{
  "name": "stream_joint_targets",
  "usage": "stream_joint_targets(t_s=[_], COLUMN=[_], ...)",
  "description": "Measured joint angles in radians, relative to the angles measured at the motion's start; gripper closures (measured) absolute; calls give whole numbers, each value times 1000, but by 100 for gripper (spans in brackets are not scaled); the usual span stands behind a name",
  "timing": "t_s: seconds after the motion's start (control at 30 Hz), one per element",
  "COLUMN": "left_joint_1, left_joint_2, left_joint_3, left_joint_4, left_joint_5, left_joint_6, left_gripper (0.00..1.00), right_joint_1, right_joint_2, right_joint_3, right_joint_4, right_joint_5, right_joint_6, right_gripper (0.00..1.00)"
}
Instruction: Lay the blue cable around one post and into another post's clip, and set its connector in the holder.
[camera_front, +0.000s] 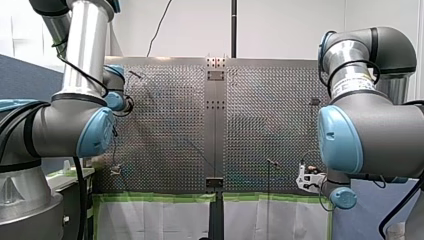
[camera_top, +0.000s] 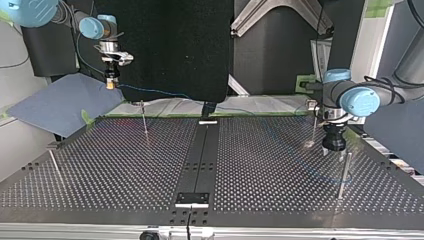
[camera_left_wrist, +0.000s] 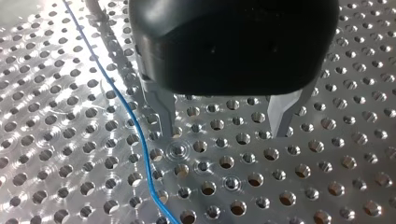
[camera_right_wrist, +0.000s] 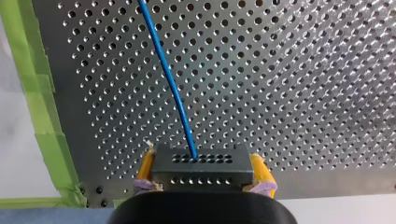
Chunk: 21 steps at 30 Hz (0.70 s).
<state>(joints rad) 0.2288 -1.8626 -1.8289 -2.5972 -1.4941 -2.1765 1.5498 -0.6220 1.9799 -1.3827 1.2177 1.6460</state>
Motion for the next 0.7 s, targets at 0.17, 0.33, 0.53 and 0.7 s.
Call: stream_joint_targets(t_s=[0.17,0.33,0.53,0.7], left_joint_1=[-2,-2,-3,-1], left_joint_2=[0,0,0,0], left_joint_3=[0,0,0,0], left_joint_4=[1,1,0,-25], left_joint_5=[-6,-10,-11,-14], left_joint_6=[11,3,-9,-22], left_gripper=[0,0,0,0], right_joint_1=[-1,-1,0,3], right_joint_2=[-1,-1,-2,-1], right_joint_3=[0,-3,-19,-24], right_joint_4=[23,31,45,52], right_joint_5=[29,41,20,12], right_joint_6=[7,8,6,8], right_gripper=[100,100,100,100])
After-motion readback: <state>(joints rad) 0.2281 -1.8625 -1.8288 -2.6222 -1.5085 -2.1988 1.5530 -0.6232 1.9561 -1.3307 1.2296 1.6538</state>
